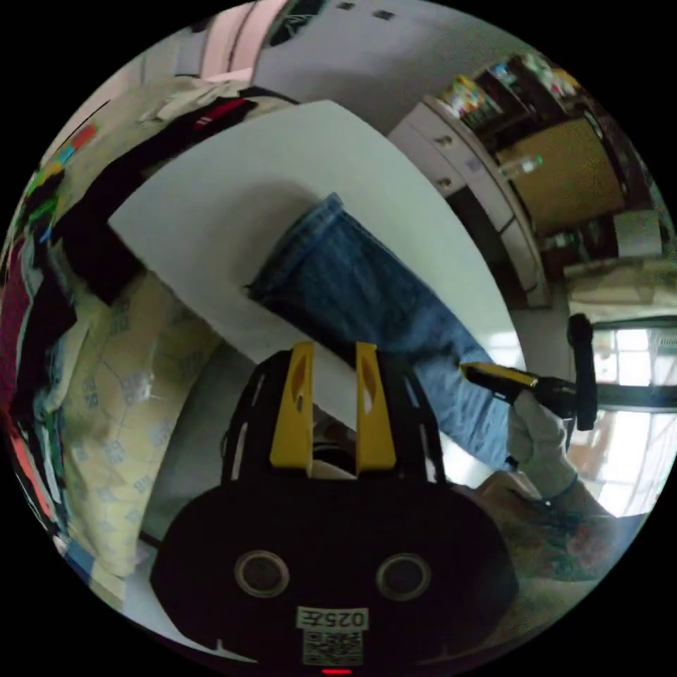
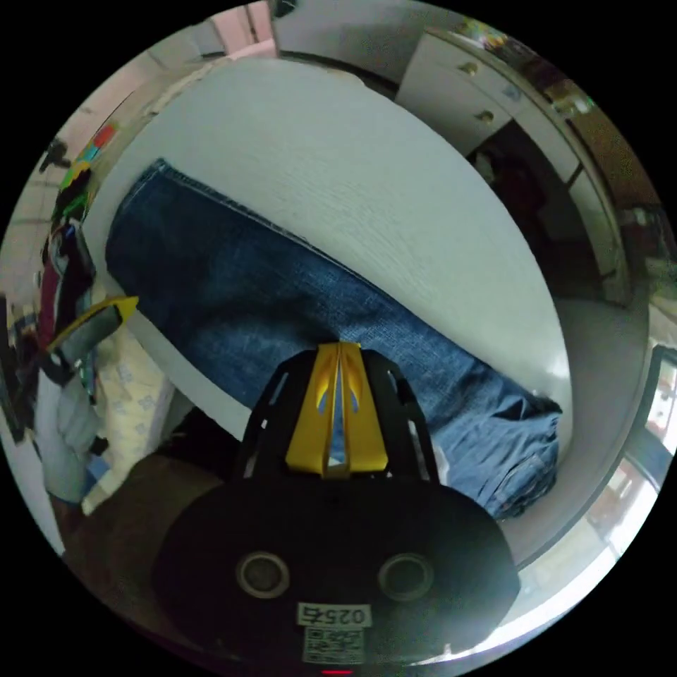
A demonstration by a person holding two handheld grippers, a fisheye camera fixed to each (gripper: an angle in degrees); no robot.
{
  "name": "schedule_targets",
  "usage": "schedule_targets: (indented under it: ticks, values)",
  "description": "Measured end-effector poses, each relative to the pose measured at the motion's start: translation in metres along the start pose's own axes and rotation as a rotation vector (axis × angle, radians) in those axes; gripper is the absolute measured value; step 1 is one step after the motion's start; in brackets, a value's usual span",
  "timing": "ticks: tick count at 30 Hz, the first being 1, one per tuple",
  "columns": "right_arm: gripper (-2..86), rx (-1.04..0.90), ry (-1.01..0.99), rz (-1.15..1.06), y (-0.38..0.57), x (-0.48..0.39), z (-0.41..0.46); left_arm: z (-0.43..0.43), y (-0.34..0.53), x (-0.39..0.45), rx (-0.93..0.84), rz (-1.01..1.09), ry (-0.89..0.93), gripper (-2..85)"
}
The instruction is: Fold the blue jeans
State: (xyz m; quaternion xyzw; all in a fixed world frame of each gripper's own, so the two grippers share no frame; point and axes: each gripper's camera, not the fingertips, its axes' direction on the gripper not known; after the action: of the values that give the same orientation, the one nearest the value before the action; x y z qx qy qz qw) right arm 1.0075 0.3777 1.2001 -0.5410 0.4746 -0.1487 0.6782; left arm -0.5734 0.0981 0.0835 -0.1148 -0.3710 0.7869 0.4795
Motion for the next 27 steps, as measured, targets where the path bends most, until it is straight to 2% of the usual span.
schedule_targets:
  ticks: [1,3,8,11,14,17,19,22,24,27]
  values:
    - [4.3,-0.01,-0.034,0.01,-0.003,0.001,-0.002,-0.007,0.001,-0.01,0.029,-0.045,0.033,9.0]
    - [8.4,0.064,-0.218,-0.014,-0.01,-0.009,-0.026,-0.012,-0.002,-0.05,0.058,-0.224,0.235,13.1]
    - [10.0,0.17,-0.265,-0.174,-0.039,-0.074,-0.062,-0.004,-0.016,-0.082,0.057,-0.338,0.314,10.2]
    - [10.3,0.156,-0.37,-0.19,-0.075,-0.099,-0.071,-0.006,-0.027,-0.075,0.037,-0.315,0.259,10.5]
    - [11.2,0.051,-0.516,-0.131,-0.12,-0.113,-0.067,-0.006,-0.032,-0.066,0.017,-0.328,0.159,7.8]
    - [12.0,-0.048,-0.515,-0.077,-0.154,-0.125,-0.053,-0.002,-0.026,-0.063,0.046,-0.391,0.09,1.6]
    - [12.0,-0.074,-0.475,-0.056,-0.162,-0.128,-0.047,0.001,-0.022,-0.064,0.077,-0.398,0.126,-0.6]
    - [13.1,-0.116,-0.474,-0.032,-0.164,-0.122,-0.046,-0.022,-0.015,-0.05,0.167,-0.271,0.185,-1.5]
    - [14.0,-0.118,-0.542,-0.017,-0.159,-0.105,-0.054,-0.044,-0.006,-0.02,0.214,-0.098,0.228,-1.6]
    - [14.5,-0.06,-0.656,0.036,-0.145,-0.066,-0.077,-0.059,0.005,0.028,0.226,0.125,0.185,-1.6]
